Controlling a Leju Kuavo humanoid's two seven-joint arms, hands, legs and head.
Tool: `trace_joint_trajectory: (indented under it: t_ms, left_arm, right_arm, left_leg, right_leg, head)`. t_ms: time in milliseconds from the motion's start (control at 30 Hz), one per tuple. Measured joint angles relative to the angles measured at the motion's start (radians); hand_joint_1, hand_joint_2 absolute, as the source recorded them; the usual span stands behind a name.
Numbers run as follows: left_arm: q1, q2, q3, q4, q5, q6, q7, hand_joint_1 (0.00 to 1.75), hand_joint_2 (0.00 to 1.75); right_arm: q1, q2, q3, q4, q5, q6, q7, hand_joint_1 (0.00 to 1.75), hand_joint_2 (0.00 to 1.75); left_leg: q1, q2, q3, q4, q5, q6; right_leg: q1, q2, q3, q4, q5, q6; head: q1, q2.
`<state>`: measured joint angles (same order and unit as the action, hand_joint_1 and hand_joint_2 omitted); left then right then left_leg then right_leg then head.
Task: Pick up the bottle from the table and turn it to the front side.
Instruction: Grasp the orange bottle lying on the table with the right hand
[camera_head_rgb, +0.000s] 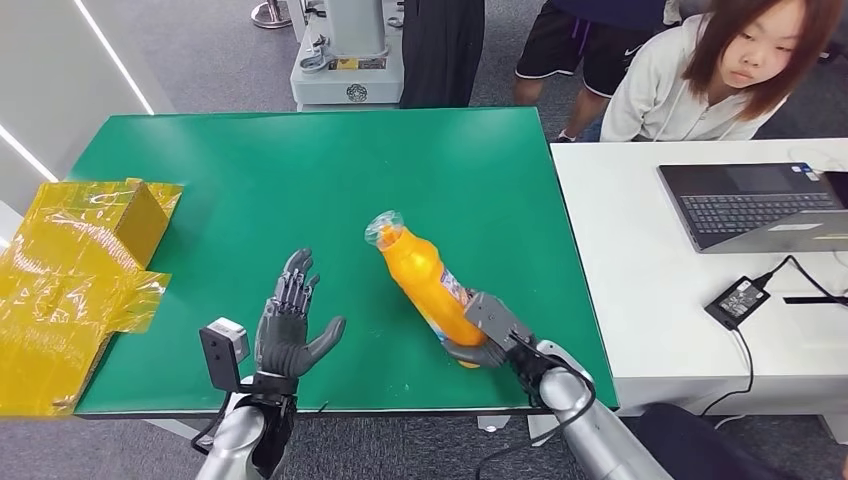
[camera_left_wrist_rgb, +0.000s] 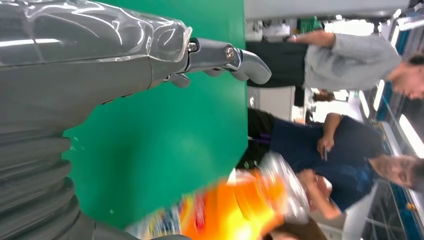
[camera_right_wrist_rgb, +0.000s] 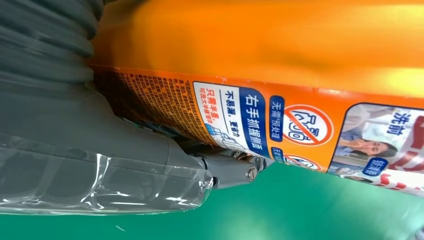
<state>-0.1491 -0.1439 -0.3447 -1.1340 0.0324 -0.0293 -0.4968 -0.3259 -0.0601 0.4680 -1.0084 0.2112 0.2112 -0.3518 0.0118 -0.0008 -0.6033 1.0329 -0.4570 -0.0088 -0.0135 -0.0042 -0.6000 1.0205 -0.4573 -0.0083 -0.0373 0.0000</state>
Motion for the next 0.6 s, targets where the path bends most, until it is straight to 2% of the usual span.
trace_joint_trajectory:
  t_ms: [167, 333, 467, 600]
  left_arm:
    - [0.053, 0.004, 0.028, -0.036, -0.026, 0.002, 0.003, 0.00, 1.75]
    - [0.078, 0.003, 0.032, -0.058, -0.047, -0.010, 0.006, 0.00, 1.75]
    - [0.080, 0.003, 0.033, -0.064, -0.051, -0.013, 0.012, 0.00, 1.75]
    - [0.080, 0.003, 0.033, -0.065, -0.051, -0.013, 0.012, 0.00, 1.75]
  right_arm:
    - [0.156, 0.006, -0.113, -0.152, 0.045, -0.011, -0.035, 1.75, 1.75]
    - [0.255, 0.010, -0.201, -0.261, 0.064, -0.043, -0.066, 1.75, 1.75]
    - [0.299, 0.012, -0.254, -0.311, 0.062, -0.050, -0.072, 1.75, 1.75]
    - [0.311, 0.012, -0.266, -0.325, 0.062, -0.051, -0.073, 1.75, 1.75]
  left_leg:
    - [0.000, 0.000, 0.000, 0.000, 0.000, 0.000]
    - [0.000, -0.001, -0.001, 0.000, 0.000, 0.000]
    - [0.000, 0.000, -0.001, 0.000, 0.000, 0.000]
    - [0.000, 0.000, -0.001, 0.000, 0.000, 0.000]
  right_leg:
    - [0.000, 0.000, 0.000, 0.000, 0.000, 0.000]
    - [0.000, -0.001, 0.000, -0.001, 0.000, 0.000]
    - [0.000, 0.000, 0.000, 0.000, 0.000, 0.000]
    - [0.000, 0.000, -0.001, 0.000, 0.000, 0.000]
  head:
    - [0.000, 0.000]
    - [0.000, 0.000]
    - [0.000, 0.000]
    - [0.000, 0.000]
